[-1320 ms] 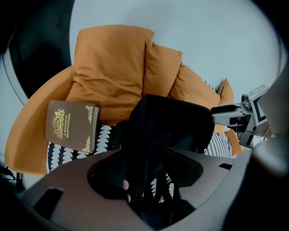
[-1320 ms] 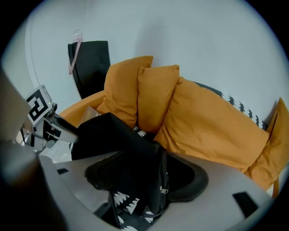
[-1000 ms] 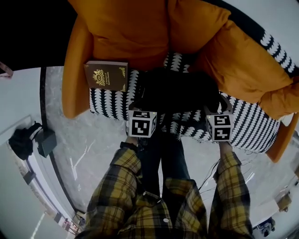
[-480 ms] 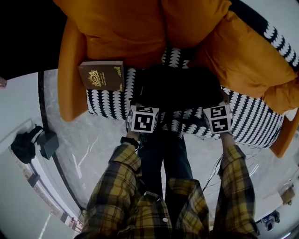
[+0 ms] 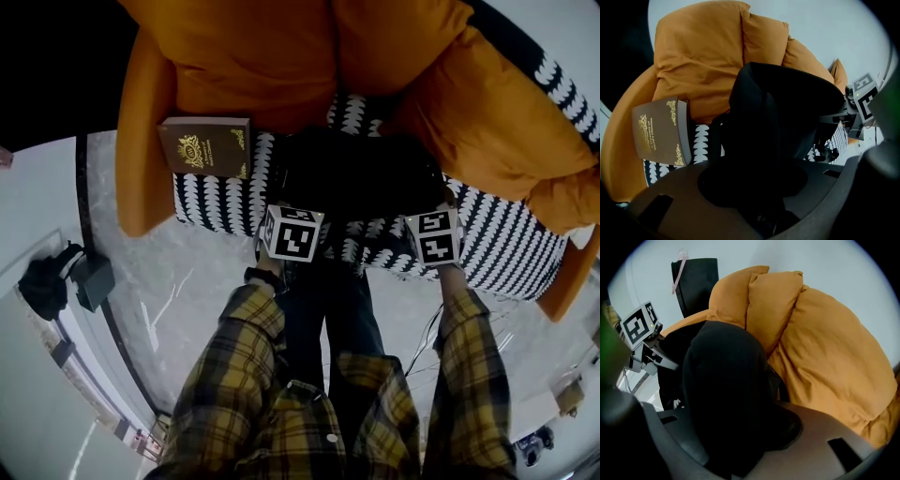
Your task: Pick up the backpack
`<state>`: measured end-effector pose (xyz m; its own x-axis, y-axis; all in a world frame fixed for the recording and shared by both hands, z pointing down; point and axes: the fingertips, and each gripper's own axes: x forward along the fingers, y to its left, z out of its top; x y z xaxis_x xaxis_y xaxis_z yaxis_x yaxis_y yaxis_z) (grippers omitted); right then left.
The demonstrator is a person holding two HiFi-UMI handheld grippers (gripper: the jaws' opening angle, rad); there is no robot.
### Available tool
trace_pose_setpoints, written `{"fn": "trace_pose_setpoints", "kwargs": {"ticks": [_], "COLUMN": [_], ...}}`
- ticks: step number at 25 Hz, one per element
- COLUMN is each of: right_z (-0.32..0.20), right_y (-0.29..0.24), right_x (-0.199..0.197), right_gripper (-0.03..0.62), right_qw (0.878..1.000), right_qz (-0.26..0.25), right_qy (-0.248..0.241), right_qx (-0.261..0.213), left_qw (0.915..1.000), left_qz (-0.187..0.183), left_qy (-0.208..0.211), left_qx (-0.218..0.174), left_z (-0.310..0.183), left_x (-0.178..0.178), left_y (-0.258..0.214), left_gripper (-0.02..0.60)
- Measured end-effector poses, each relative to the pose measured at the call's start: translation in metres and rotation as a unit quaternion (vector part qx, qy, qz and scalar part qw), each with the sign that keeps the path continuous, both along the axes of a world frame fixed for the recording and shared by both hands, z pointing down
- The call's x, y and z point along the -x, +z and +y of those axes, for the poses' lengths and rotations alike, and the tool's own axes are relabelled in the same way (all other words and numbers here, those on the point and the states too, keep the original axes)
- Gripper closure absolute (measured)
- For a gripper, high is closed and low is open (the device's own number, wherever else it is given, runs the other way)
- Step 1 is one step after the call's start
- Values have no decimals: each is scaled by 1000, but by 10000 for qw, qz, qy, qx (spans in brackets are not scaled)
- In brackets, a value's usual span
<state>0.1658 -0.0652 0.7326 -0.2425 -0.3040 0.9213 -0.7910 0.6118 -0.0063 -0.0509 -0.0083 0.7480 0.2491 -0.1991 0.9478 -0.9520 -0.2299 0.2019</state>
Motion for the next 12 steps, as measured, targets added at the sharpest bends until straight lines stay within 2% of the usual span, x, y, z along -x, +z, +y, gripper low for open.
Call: {"fn": "trace_pose_setpoints", "kwargs": {"ticks": [3, 7, 12], "right_z": [3, 4, 6], "right_y": [-2, 0, -6], "right_x": [4, 8, 8], "right_gripper": [502, 546, 563], "right_qw": [9999, 9998, 9996], "right_qz": [-9, -65, -73], "right_qy": [-150, -165, -258], "right_qx": [29, 84, 13], "left_qw": [9999, 9996, 9997], "left_qz": [72, 30, 14], "left_qy": [154, 258, 232], "left_qx": [-32, -86, -101], "left_z": [-1, -3, -4], "left_x": [-7, -14, -18], "left_y": [-4, -2, -5], "left_gripper": [451, 519, 543]}}
